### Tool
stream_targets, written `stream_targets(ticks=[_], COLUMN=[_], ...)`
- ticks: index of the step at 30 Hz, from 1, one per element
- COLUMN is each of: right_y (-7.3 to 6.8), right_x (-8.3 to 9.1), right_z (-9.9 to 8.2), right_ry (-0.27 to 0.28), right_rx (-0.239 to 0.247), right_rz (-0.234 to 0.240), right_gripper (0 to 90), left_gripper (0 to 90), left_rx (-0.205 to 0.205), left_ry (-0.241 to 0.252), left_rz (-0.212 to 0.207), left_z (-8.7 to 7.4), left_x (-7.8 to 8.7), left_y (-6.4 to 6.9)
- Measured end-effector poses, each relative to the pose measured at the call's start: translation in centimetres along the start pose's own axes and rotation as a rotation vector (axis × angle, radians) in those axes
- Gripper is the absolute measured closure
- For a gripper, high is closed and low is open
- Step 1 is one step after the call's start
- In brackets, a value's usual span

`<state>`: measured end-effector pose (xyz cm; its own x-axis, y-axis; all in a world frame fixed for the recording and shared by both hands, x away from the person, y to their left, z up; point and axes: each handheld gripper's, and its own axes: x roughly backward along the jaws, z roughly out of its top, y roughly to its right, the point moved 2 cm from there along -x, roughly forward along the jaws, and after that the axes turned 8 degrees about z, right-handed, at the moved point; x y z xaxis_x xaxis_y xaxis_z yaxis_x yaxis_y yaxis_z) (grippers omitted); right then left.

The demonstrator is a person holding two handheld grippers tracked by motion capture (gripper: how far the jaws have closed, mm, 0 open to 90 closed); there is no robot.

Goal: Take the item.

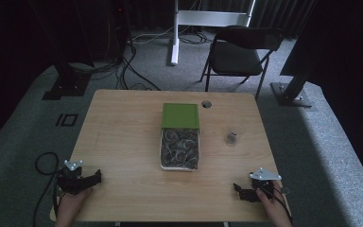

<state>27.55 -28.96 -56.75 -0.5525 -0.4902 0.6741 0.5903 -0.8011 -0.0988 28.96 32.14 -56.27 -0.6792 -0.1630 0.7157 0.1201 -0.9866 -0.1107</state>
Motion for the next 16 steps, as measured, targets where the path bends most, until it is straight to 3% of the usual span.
stream_targets(ticks=[11, 13, 16], right_y=[0.0, 0.0, -0.02], right_x=[-0.02, -0.06, -0.07], right_z=[0.0, 0.03, 0.04], right_ry=[0.001, 0.002, 0.002], right_rx=[-0.02, -0.022, -0.024], right_rz=[-0.019, -0.022, -0.025], right_gripper=[12.8, 12.8, 12.8], left_gripper=[0.3, 0.3, 0.3], left_rx=[0.006, 0.035, 0.036], left_ry=[-0.002, -0.005, -0.006], left_rz=[0.007, 0.032, 0.032], left_z=[-0.03, -0.25, -0.27], left_x=[0.05, 0.28, 0.3], left_y=[0.05, 0.3, 0.31])
